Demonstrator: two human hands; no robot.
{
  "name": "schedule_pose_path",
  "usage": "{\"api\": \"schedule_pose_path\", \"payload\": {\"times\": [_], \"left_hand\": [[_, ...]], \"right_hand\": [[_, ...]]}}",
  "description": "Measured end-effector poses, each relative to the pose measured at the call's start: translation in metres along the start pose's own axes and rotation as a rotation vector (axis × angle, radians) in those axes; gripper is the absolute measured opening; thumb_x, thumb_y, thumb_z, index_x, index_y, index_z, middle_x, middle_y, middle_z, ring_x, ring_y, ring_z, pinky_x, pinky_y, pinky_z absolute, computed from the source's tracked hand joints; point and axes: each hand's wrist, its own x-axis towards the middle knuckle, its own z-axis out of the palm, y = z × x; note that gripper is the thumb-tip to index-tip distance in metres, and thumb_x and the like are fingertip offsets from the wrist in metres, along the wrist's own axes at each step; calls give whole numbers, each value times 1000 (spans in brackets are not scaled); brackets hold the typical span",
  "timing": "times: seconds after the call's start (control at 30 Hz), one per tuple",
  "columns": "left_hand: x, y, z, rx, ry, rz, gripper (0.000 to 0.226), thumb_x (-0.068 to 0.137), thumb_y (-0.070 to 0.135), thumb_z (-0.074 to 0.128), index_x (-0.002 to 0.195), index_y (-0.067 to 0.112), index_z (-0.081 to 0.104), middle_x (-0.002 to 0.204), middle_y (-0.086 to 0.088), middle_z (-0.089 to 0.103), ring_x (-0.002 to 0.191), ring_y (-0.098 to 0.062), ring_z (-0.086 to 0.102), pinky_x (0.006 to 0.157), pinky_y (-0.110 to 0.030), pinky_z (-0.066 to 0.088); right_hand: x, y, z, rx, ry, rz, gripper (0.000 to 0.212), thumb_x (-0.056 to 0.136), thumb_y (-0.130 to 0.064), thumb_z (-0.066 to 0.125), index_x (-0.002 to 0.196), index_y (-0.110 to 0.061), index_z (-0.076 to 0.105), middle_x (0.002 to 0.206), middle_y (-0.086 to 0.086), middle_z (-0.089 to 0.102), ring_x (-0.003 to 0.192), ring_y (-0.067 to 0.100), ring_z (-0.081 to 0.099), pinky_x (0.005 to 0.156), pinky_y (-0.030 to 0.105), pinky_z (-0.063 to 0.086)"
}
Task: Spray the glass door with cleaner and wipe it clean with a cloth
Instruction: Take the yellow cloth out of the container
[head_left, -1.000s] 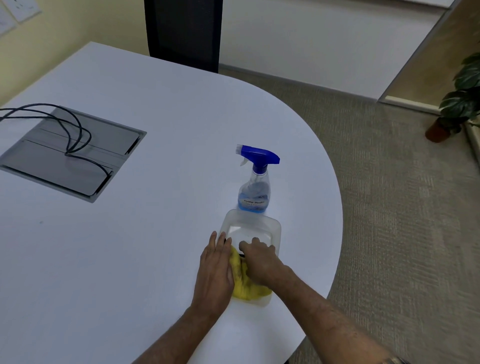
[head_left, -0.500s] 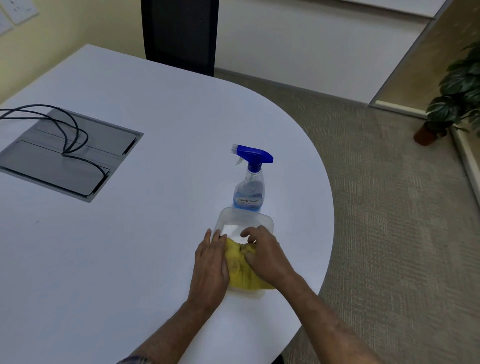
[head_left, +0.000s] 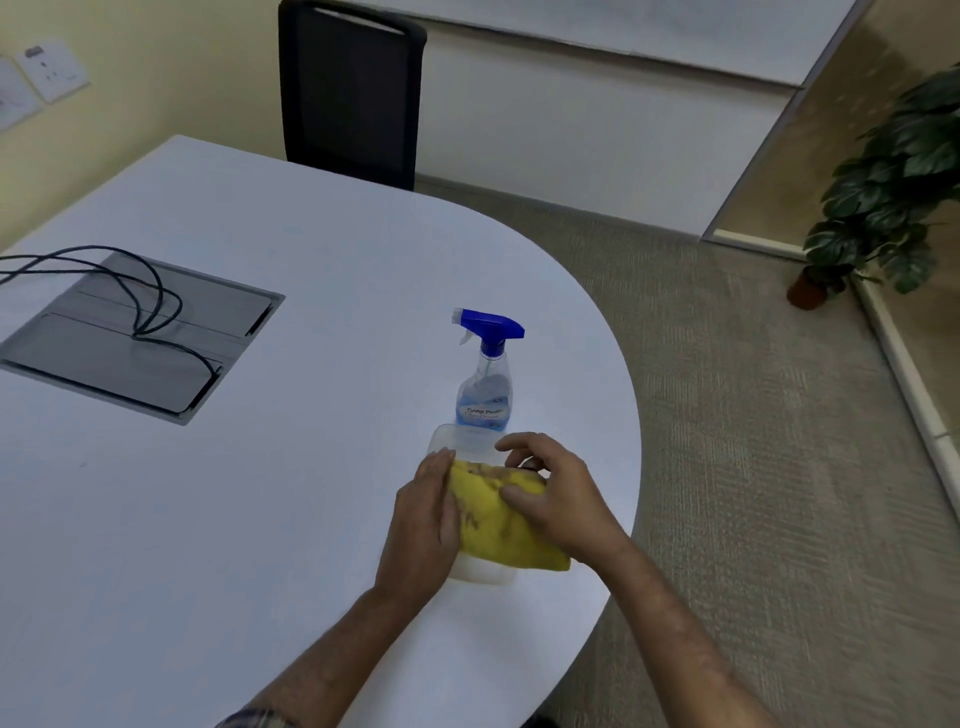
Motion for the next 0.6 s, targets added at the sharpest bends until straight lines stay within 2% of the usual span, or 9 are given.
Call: {"api": "schedule_pose_path", "payload": {"times": [0.07, 0.1, 0.13, 0.2, 0.27, 0.33, 0.47, 0.53, 0.6], "left_hand": [[6, 14, -11, -98, 22, -47, 48, 107, 17, 55, 154, 22, 47, 138, 16, 62, 124, 11, 58, 99, -10, 49], [9, 22, -16, -157, 18, -73, 50, 106, 21, 58, 154, 26, 45, 136, 23, 59, 120, 19, 56, 93, -1, 46], [12, 30, -21, -234, -4, -111, 52, 105, 25, 61, 154, 28, 45, 138, 23, 58, 120, 19, 55, 89, 1, 45], [19, 46, -29, -412, -86, -181, 51, 102, 29, 65, 151, 29, 50, 140, 11, 64, 123, 2, 63, 86, -6, 52], [25, 64, -36, -527, -150, -214, 47, 97, 29, 72, 141, 33, 57, 133, 2, 71, 121, -13, 69, 86, -19, 57], [29, 84, -40, -570, -202, -211, 48, 91, 30, 78, 134, 38, 60, 128, 3, 73, 119, -15, 69, 86, -25, 58], [34, 123, -43, -490, -434, -96, 71, 77, 44, 83, 143, 39, 57, 134, 13, 63, 124, -3, 59, 72, -10, 56], [32, 144, -39, -446, -601, -32, 71, 74, 45, 85, 141, 39, 60, 135, 12, 63, 126, -6, 59, 77, -10, 58], [25, 165, -30, -422, -704, 10, 59, 77, 34, 88, 132, 37, 67, 130, 5, 70, 123, -14, 65, 87, -21, 62]], "right_hand": [[-10, -12, -11, 29, 36, -21, 44, 82, -4, 73, 116, -32, 69, 101, -9, 67, 94, 3, 61, 78, 8, 47], [-16, -17, -17, 43, 59, -30, 44, 82, -4, 74, 115, -33, 69, 100, -9, 68, 94, 3, 62, 78, 8, 48], [-22, -23, -22, 58, 86, -37, 45, 82, -4, 75, 115, -34, 69, 99, -9, 69, 92, 3, 62, 78, 9, 48], [-34, -36, -33, 88, 144, -49, 44, 81, -4, 76, 113, -35, 70, 97, -12, 70, 88, 1, 63, 76, 9, 49], [-49, -47, -45, 129, 206, -61, 45, 81, -3, 77, 111, -36, 72, 97, -11, 70, 87, 3, 64, 76, 12, 51], [-67, -56, -57, 175, 277, -70, 46, 80, 0, 78, 109, -35, 73, 97, -8, 72, 87, 6, 64, 76, 14, 52], [-110, -71, -83, 227, 355, -85, 46, 79, 4, 80, 112, -28, 74, 95, -9, 72, 90, 10, 66, 81, 23, 56], [-133, -77, -97, 223, 382, -98, 46, 79, 7, 80, 114, -22, 73, 98, -4, 73, 92, 12, 67, 85, 27, 57], [-158, -80, -113, 218, 425, -107, 46, 79, 10, 80, 115, -18, 73, 100, 0, 72, 93, 10, 68, 85, 23, 57]]}}
